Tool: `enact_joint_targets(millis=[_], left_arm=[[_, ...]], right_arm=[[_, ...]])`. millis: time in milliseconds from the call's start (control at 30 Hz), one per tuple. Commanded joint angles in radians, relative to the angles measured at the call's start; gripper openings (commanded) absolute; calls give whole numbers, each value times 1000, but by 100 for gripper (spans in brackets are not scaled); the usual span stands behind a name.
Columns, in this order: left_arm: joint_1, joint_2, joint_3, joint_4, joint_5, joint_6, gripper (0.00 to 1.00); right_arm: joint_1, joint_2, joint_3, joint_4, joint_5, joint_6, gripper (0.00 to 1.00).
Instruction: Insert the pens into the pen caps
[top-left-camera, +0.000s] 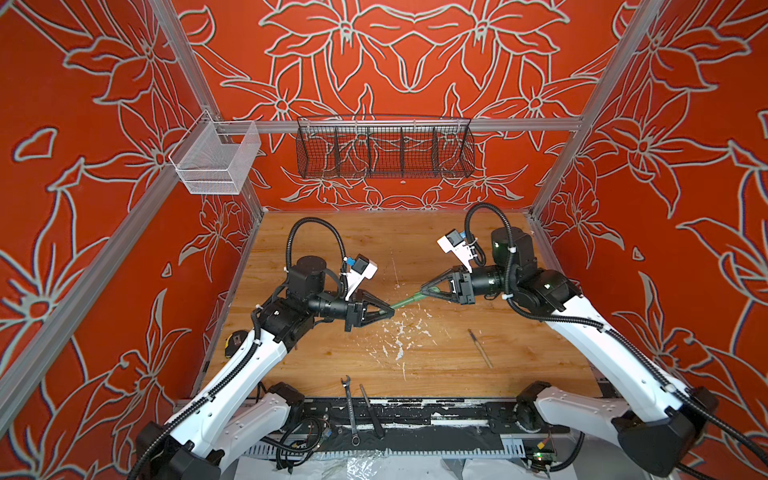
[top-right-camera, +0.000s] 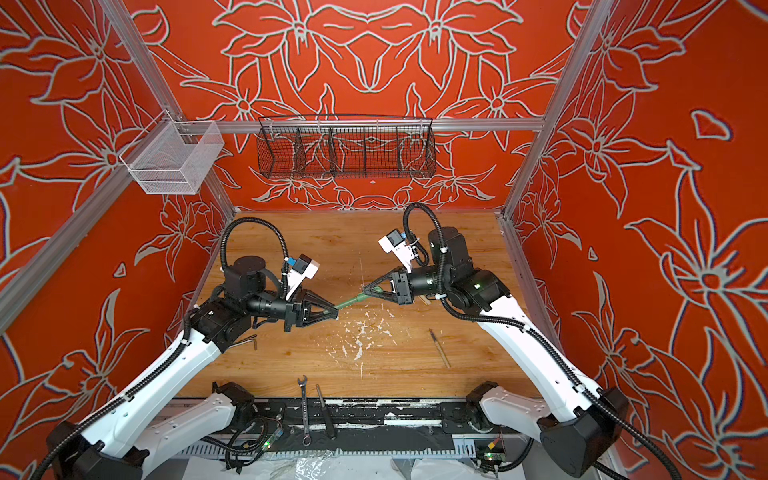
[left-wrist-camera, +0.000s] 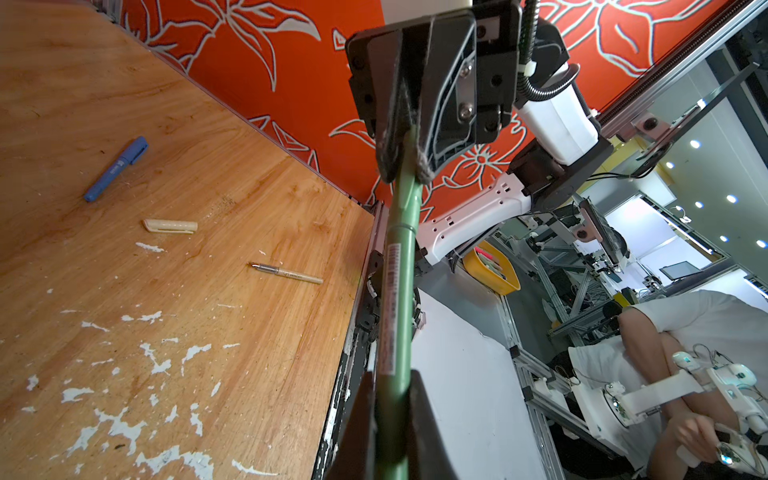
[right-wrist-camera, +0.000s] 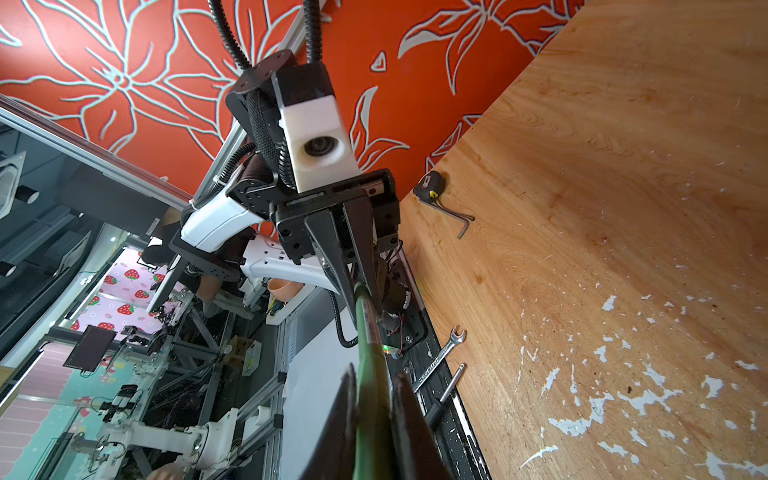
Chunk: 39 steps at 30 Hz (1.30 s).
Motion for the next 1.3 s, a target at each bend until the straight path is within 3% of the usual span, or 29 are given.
enact_joint_targets(millis=[0, 100, 267, 433, 700, 900, 1267], left_arm=[[7, -10, -23, 50, -35, -51, 0], [7, -19, -52, 100, -60, -85, 0], [7, -33, -133, 250, -111, -193, 0], [7, -58, -217, 412, -144, -304, 0], [5, -71, -238, 452, -138, -342, 0], [-11, -48, -228, 459, -138, -342, 0], [-25, -41, -212, 433, -139, -322, 0]], right_arm=[[-38, -42, -23, 42, 110, 42, 32], [-63, -77, -35, 69, 168, 74, 46], [-97, -191, -112, 202, 248, 160, 57], [-99, -311, -289, 370, 349, 259, 66], [-68, -347, -603, 860, 342, 456, 71], [32, -262, -591, 969, 397, 419, 73], [49, -92, -504, 1088, 406, 444, 71]])
